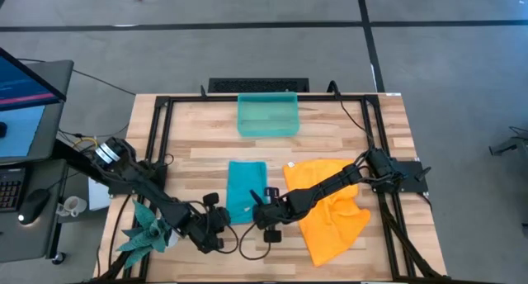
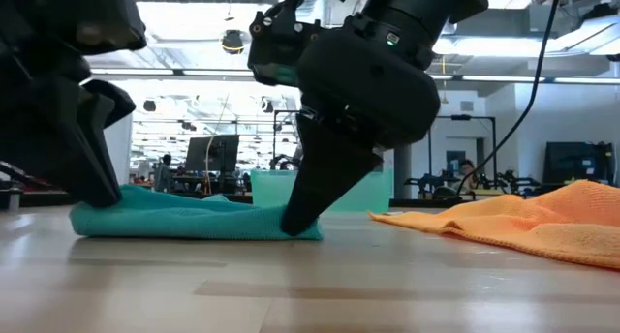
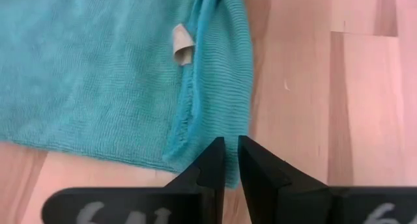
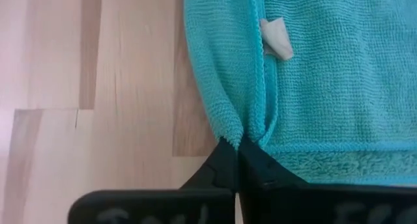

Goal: Roll microfiber towels into tight, uniform cylinder then place into a basket
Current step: Roll the blue microfiber cloth

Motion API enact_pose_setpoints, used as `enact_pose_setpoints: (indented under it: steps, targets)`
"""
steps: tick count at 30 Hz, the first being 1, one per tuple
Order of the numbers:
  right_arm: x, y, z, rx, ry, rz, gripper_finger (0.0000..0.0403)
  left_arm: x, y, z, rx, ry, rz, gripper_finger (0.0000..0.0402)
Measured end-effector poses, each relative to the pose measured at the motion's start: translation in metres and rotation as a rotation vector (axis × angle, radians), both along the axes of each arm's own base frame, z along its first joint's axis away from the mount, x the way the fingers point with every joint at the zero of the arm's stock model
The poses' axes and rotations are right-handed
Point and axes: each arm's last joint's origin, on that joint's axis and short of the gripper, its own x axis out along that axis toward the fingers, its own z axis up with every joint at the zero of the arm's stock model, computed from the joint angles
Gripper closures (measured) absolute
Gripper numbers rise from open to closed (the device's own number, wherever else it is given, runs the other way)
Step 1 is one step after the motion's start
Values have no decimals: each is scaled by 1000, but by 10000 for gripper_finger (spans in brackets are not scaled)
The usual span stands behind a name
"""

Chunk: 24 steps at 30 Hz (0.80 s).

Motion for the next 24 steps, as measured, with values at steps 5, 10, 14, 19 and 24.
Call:
enact_pose_setpoints:
  steps: [5, 10, 14, 19, 24]
  targets:
    - [0, 1, 0, 25, 3, -43, 396, 0, 0, 1, 3, 16, -35, 367]
    - [0, 1, 0, 31, 3, -51, 393, 0, 1, 1, -24, 44, -46, 343]
    - [-1, 1, 0, 39, 6, -59, 398, 1, 3, 1, -32, 73, -68, 299]
    - [-1, 1, 0, 43, 7, -63, 393, 3, 5, 0, -43, 110, -123, 253]
    - [-1, 1, 0, 52, 9, -78, 397, 4, 3, 6, 39, 103, -155, 246]
